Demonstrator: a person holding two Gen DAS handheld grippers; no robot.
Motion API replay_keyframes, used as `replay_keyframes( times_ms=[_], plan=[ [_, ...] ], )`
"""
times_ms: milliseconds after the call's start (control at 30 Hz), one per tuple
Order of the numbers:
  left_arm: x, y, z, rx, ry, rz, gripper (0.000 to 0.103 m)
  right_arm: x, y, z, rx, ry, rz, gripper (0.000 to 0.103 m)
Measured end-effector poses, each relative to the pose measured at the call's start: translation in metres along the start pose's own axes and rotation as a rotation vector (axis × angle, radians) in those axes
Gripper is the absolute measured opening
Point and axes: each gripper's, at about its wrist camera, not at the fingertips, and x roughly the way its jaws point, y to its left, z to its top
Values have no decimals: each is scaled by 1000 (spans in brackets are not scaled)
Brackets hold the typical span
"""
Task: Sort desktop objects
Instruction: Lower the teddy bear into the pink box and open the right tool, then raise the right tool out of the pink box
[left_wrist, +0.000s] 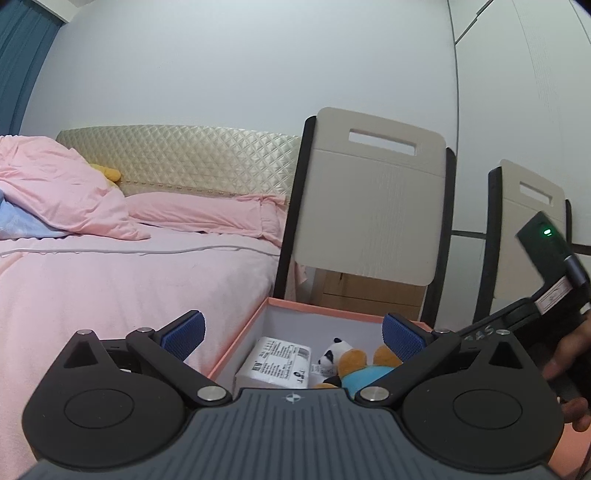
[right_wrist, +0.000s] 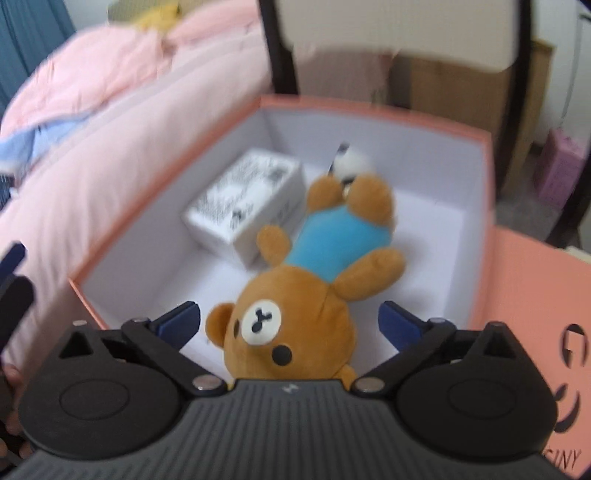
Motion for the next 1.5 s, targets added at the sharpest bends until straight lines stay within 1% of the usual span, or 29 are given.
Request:
replay_keyframes(
  times_ms=[100, 167, 233, 300, 433, 533, 633, 733, 800, 867, 933, 967, 1033, 1133, 1300, 1433, 1500],
  plan=[
    [-2, -6, -1, 13, -4, -14, 103, -33, -2, -12, 13, -113, -15, 103],
    [-3, -10, -3, 27, -8, -20, 103, -53, -3, -27, 10, -211, -50, 103],
    [-5, -14, -4, 29, -14, -27, 103, -74, -5, -48, 16, -316, -79, 103],
    [-4, -18, -6, 33, -11, -34, 103, -91, -8, -69, 40, -410, -85, 103],
    [-6, -27, -11, 33, -6, -24, 103, -124, -5, -110, 14, -595, -150, 103],
    [-9, -35, -14, 42, -7, -28, 103, -139, -5, -136, 9, -674, -177, 103],
    [-9, -43, -19, 64, -3, -32, 103, -147, -11, -155, 18, -719, -195, 103],
    [-7, -49, -27, 84, 8, -47, 103, -147, -20, -165, 37, -750, -238, 103],
    [-4, -51, -31, 90, 19, -51, 103, -142, -25, -171, -3, -776, -267, 103],
    [-2, -53, -35, 99, 21, -31, 103, -139, -31, -180, -23, -802, -270, 103],
    [0, -55, -39, 110, 22, -9, 103, -139, -37, -182, -5, -795, -265, 103],
    [1, -55, -41, 118, 24, -5, 103, -140, -40, -183, -5, -800, -275, 103],
    [2, -57, -42, 125, 25, -1, 103, -142, -47, -185, 22, -796, -295, 103],
    [1, -59, -44, 132, 24, -7, 103, -145, -57, -189, 79, -780, -293, 103],
    [1, -61, -44, 137, 29, -10, 103, -144, -61, -192, 70, -757, -308, 103],
    [1, -61, -45, 140, 33, -10, 103, -143, -66, -194, 107, -749, -286, 103],
    [2, -62, -45, 141, 36, -11, 103, -143, -64, -194, 99, -749, -284, 103]
  ],
)
